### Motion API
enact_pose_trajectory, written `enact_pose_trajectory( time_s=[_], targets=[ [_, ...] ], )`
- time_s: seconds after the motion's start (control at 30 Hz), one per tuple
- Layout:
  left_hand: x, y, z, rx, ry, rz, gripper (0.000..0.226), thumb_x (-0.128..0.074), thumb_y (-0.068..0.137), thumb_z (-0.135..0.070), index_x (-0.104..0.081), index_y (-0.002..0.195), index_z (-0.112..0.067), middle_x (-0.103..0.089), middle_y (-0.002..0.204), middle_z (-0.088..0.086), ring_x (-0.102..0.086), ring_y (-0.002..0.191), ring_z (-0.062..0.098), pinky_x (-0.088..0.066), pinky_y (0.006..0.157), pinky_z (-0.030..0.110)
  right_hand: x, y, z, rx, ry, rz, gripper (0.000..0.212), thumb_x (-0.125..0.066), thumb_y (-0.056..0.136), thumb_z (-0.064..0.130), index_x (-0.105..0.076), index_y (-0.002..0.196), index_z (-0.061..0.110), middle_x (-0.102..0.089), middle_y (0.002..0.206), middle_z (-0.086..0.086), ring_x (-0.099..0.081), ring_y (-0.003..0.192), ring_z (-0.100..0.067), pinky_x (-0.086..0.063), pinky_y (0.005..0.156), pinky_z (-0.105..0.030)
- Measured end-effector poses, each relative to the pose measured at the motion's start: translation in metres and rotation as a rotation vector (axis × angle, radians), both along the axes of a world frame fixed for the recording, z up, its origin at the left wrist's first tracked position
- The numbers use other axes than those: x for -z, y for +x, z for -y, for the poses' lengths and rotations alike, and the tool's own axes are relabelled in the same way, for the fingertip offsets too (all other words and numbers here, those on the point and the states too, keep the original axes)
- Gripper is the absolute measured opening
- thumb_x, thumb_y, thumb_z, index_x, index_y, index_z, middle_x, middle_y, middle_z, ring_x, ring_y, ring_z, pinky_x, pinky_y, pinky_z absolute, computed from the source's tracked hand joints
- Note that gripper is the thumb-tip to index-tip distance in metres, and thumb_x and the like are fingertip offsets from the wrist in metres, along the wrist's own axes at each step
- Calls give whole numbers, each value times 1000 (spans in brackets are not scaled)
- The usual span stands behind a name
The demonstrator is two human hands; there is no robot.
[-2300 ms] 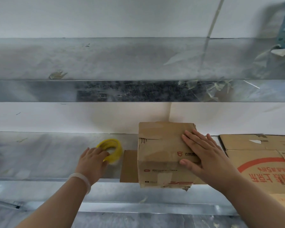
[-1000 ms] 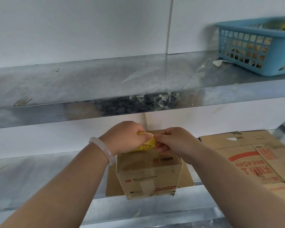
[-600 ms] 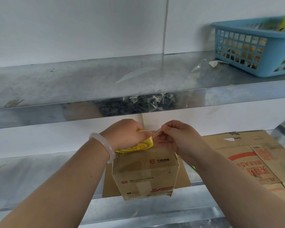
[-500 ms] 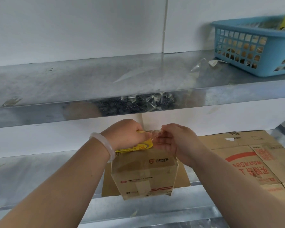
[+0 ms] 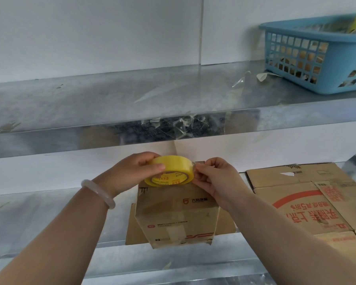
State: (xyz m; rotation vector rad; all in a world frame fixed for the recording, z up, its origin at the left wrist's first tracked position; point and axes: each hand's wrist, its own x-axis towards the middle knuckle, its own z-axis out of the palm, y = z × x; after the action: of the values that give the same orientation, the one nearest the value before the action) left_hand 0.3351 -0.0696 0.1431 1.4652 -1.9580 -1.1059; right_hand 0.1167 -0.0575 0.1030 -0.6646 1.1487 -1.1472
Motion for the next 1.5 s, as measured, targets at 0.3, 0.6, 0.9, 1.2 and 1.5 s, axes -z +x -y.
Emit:
enact_pose_trajectory(
  time_s=[0.3, 0.6, 0.9, 1.2, 1.5],
  targets=[
    [-5, -18, -5, -154, -216, 1, 27, -61, 81, -59, -67, 87, -33, -69, 77, -14, -62, 72, -2, -45, 60, 11, 8, 3, 6, 51, -18, -85, 20, -65, 88, -1, -50, 80, 9, -55, 83, -15, -60, 71, -18, -58, 87, -43],
    [-9, -27, 0, -165, -163, 108, 16, -62, 86, -45, -68, 91, -31, -69, 79, -10, -62, 71, -4, -43, 62, 16, 3, -14, 7, 51, -32, -69, 17, -65, 89, -2, -50, 85, 7, -60, 71, -14, -62, 69, -20, -60, 80, -44],
    [-12, -55, 6, -72, -224, 342, 26, -64, 78, -58, -65, 88, -34, -66, 79, -11, -60, 73, 3, -46, 62, 23, -12, -70, 2, 189, -191, -54, 15, -66, 89, -1, -54, 85, 7, -68, 70, -11, -72, 69, -25, -61, 73, -42],
    [-12, -78, 5, -30, -300, 480, 37, -64, 76, -61, -63, 104, -37, -63, 95, -15, -57, 87, 4, -48, 70, 25, 48, -65, -10, 184, 64, 205, 16, -64, 91, 1, -53, 84, 10, -66, 72, -9, -69, 65, -17, -57, 54, -30],
    [-7, -96, 6, -21, -347, 570, 31, -62, 74, -61, -61, 99, -43, -60, 101, -16, -54, 92, 10, -43, 73, 27, 87, -50, -6, 111, 175, 208, 20, -68, 88, 3, -53, 76, 10, -65, 73, -11, -60, 65, -18, -52, 66, -32]
  ],
)
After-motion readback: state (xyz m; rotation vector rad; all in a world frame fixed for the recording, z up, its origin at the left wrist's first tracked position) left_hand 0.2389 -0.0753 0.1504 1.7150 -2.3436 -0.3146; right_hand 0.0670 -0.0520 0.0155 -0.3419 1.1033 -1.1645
